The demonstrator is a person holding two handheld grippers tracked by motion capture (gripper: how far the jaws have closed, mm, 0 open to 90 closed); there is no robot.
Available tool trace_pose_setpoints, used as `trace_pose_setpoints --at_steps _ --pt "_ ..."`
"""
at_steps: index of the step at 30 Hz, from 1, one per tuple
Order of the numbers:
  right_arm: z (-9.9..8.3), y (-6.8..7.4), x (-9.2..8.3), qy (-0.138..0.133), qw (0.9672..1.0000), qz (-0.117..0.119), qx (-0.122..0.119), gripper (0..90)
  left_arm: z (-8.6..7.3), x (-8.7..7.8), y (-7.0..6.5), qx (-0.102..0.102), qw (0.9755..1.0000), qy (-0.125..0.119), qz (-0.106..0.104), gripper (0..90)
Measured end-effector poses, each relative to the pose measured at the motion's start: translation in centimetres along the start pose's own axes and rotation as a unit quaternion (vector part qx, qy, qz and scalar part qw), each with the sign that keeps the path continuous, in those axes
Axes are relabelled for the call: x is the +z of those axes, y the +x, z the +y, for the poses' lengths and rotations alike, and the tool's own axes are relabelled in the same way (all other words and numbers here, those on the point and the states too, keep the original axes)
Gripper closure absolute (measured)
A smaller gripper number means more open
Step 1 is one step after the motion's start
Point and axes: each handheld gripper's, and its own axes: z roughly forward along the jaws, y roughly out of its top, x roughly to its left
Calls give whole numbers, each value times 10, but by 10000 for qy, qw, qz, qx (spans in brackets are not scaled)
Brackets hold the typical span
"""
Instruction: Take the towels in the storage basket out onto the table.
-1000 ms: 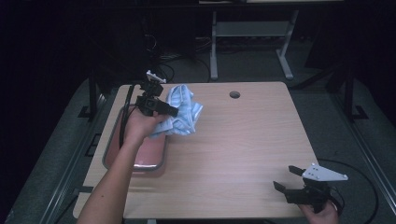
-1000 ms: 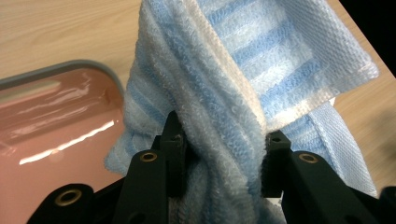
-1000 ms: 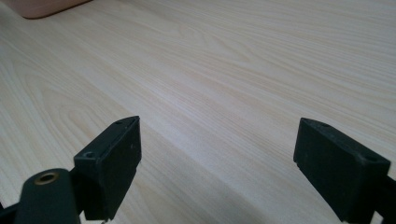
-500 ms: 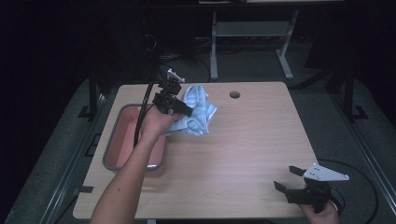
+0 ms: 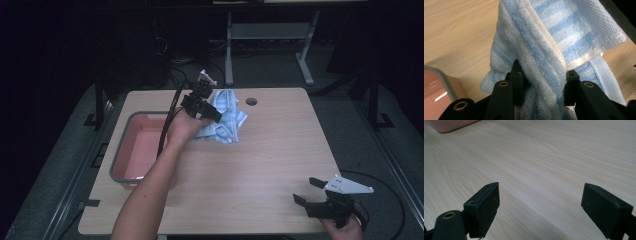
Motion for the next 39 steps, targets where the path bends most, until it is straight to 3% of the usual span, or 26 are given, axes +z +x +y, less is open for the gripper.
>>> trace_pose_setpoints --at_steps 13,21,33,39 --pt "0 -1 -2 -11 10000 -23 33 145 9 27 -18 172 9997 177 -86 628" --pt "0 -2 -3 -21 10000 -19 63 145 11 49 -23 143 9994 228 -205 627" --pt "-1 -5 -6 -95 9999 -33 100 145 11 88 -27 103 9989 413 -180 624" --pt "-1 -7 -5 -105 9999 -40 105 145 8 107 -26 -33 9988 444 -206 621"
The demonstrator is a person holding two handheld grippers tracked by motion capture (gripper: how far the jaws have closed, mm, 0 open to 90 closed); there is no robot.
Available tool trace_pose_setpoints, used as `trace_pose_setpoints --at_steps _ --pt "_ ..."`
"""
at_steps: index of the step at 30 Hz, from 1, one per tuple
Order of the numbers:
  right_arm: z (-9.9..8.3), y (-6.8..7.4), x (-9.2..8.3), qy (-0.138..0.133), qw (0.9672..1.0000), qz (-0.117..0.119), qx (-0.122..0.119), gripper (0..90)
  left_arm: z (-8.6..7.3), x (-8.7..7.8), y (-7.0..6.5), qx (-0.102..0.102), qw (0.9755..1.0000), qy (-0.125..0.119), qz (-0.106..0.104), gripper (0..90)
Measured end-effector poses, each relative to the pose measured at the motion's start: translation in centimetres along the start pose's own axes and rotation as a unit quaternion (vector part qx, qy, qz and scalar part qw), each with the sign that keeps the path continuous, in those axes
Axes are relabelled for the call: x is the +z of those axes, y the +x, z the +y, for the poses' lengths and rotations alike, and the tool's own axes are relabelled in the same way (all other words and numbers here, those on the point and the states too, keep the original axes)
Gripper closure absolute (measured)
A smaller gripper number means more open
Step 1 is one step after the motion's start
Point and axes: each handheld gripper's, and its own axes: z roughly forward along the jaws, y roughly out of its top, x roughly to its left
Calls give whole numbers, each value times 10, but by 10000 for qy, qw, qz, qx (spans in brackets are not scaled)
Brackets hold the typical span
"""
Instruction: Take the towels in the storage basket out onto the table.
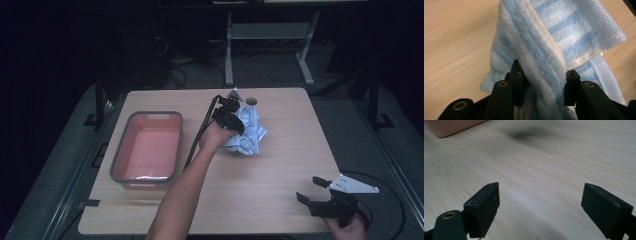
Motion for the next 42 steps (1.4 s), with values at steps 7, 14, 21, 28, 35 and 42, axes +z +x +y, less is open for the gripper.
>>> trace_pose_setpoints --at_steps 7,14,21,28,35,42 --pt "-1 -2 0 21 10000 0 13 145 -2 16 1 18 9999 99 0 620" --pt "-1 -1 2 34 10000 42 33 145 -2 31 1 -11 9998 193 -37 618" --pt "-1 -2 2 42 10000 37 28 145 -7 46 1 -80 9997 247 -36 615" --pt "-1 -1 4 38 10000 36 68 145 -12 56 3 -87 9994 324 -44 605" --pt "0 1 5 68 10000 25 31 145 -14 58 3 -119 9993 331 -97 538" --pt "0 1 6 66 10000 46 7 145 -14 50 3 -127 9996 237 -82 428"
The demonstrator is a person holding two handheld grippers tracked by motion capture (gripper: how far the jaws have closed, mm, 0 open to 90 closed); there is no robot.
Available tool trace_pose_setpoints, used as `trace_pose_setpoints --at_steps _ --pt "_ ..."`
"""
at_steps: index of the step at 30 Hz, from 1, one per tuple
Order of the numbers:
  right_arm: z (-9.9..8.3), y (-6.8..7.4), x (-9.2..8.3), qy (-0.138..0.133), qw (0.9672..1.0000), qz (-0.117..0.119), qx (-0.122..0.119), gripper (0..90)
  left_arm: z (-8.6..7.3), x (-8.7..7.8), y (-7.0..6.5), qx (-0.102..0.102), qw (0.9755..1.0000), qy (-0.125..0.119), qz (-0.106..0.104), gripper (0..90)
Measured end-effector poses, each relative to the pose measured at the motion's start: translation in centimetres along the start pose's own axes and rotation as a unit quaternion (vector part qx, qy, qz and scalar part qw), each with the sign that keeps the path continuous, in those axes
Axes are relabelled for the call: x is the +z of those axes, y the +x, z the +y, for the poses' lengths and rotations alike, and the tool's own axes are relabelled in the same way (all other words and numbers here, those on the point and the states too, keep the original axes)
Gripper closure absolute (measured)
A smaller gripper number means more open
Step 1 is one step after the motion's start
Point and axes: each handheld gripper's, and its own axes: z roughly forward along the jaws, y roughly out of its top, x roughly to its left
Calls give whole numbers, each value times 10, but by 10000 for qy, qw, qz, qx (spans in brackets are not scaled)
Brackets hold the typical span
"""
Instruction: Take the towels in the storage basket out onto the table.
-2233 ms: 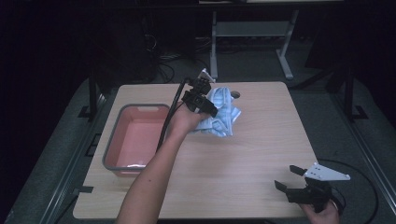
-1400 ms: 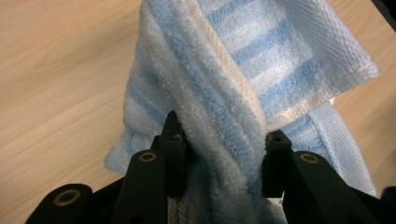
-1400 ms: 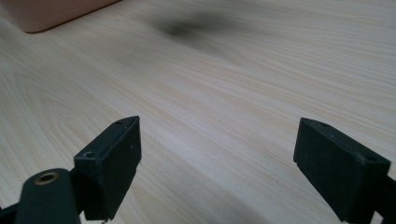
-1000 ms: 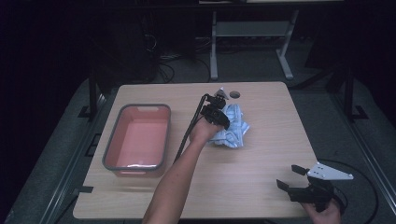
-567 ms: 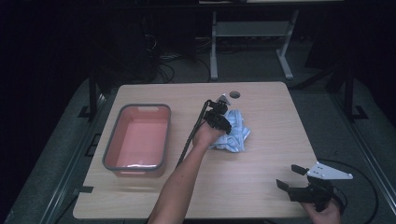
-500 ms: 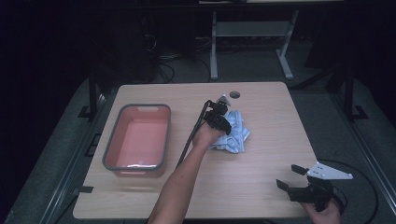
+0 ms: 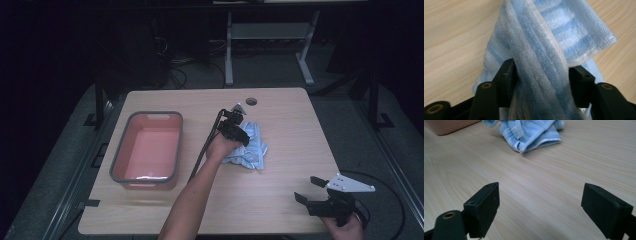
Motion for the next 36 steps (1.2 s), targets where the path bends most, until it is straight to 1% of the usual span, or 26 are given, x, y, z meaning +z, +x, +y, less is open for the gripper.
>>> trace_pose_setpoints --at_steps 2,6,7,9,11,15,18,19,23,25,28,30,32,33,36 --pt "0 0 0 9 10000 -9 -4 145 0 -3 0 2 10000 -66 4 382" --pt "0 0 0 5 10000 -7 0 145 -3 -7 -1 5 9999 -142 -54 346" --pt "0 0 1 18 10000 -9 -21 145 -5 -10 1 2 9997 -217 -116 340" --pt "0 1 1 35 10000 -7 9 145 -6 -12 1 4 9997 -226 -136 325" --pt "1 1 2 35 10000 -8 5 145 -9 -16 1 -23 9994 -300 -175 298" --pt "1 2 4 60 10000 -9 -9 145 -14 -22 0 12 9988 -406 -290 286" --pt "2 3 4 67 10000 1 2 145 -15 -26 0 34 9986 -432 -299 286" --pt "2 4 4 80 10000 -14 -45 145 -18 -29 0 0 9984 -479 -312 287" --pt "2 5 4 63 10000 -24 -47 145 -24 -35 0 -12 9981 -511 -342 292" --pt "3 5 5 70 10000 -16 -39 145 -29 -40 1 36 9975 -575 -402 292" --pt "4 5 7 105 9999 -21 -51 145 -35 -45 2 45 9969 -643 -462 293" --pt "4 5 7 97 9999 -33 -41 145 -38 -47 3 64 9971 -622 -437 294" --pt "4 4 6 96 9999 -53 -45 145 -41 -49 5 33 9966 -681 -473 295" --pt "3 4 6 99 9999 -66 -41 145 -42 -50 6 76 9966 -672 -463 294" --pt "3 2 5 93 9999 -90 -18 145 -45 -52 7 15 9960 -744 -494 294"
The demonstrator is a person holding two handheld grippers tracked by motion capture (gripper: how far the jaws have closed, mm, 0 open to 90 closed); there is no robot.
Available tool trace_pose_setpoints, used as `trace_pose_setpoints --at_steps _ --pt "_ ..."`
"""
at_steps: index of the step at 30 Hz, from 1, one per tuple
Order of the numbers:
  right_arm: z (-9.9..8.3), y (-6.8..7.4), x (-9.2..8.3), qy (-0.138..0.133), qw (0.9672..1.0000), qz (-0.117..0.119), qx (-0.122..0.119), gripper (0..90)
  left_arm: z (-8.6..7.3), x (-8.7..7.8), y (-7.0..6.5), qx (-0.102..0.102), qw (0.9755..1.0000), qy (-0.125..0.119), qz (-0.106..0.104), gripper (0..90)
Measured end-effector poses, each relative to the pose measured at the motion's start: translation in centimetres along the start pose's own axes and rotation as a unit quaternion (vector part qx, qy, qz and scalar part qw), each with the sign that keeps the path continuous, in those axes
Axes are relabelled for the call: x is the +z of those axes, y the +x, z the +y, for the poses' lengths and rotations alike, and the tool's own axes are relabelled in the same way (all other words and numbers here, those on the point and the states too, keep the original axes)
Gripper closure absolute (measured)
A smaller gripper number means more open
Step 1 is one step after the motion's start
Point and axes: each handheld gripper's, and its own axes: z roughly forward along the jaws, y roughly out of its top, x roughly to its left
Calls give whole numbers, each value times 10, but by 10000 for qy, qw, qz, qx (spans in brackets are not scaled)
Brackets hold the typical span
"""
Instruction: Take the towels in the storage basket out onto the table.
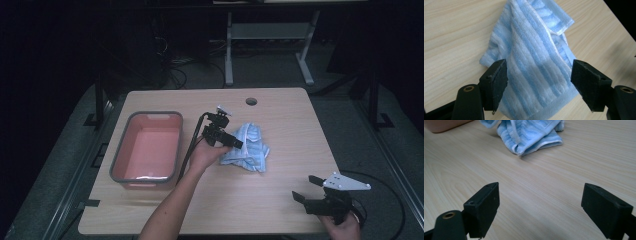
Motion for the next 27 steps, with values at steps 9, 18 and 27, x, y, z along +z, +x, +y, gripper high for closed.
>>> trace_pose_setpoints --at_steps 9,18,27 --pt "0 0 1 10 10000 -16 7 145 -12 -6 1 60 10000 -49 -56 294" --pt "0 0 2 31 10000 -29 14 145 -26 -12 6 58 9998 -122 -147 294" --pt "-1 0 2 38 10000 -59 13 144 -38 -19 6 198 9996 -97 -158 295"
